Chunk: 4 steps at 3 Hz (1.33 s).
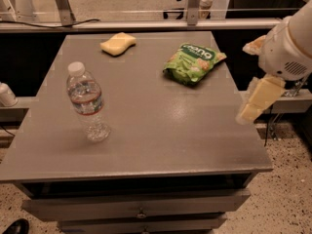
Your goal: Move green rice chip bag near sponge
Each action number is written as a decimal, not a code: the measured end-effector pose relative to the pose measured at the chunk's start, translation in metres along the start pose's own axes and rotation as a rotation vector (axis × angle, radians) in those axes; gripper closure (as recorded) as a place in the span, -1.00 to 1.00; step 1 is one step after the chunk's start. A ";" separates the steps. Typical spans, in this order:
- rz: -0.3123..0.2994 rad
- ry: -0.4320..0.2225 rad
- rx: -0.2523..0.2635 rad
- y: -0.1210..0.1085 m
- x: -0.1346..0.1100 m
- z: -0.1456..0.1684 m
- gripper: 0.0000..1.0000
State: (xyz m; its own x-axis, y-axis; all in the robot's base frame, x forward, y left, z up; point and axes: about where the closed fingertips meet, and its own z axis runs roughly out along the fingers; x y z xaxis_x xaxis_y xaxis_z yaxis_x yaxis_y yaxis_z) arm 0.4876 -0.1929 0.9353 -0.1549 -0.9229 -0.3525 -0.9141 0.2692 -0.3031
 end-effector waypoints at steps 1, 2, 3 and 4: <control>0.012 -0.113 0.026 -0.035 -0.022 0.042 -1.00; 0.052 -0.217 0.032 -0.075 -0.043 0.079 -1.00; 0.115 -0.306 0.017 -0.106 -0.063 0.112 -1.00; 0.162 -0.353 0.003 -0.128 -0.081 0.148 -1.00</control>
Offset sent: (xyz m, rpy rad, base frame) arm 0.1739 0.0603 -0.0469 0.3478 -0.1001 -0.0031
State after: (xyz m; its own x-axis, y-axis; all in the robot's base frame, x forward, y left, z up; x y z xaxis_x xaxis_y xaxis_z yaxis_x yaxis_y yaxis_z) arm 0.6729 -0.1115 0.8719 -0.1583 -0.7168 -0.6791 -0.8874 0.4048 -0.2205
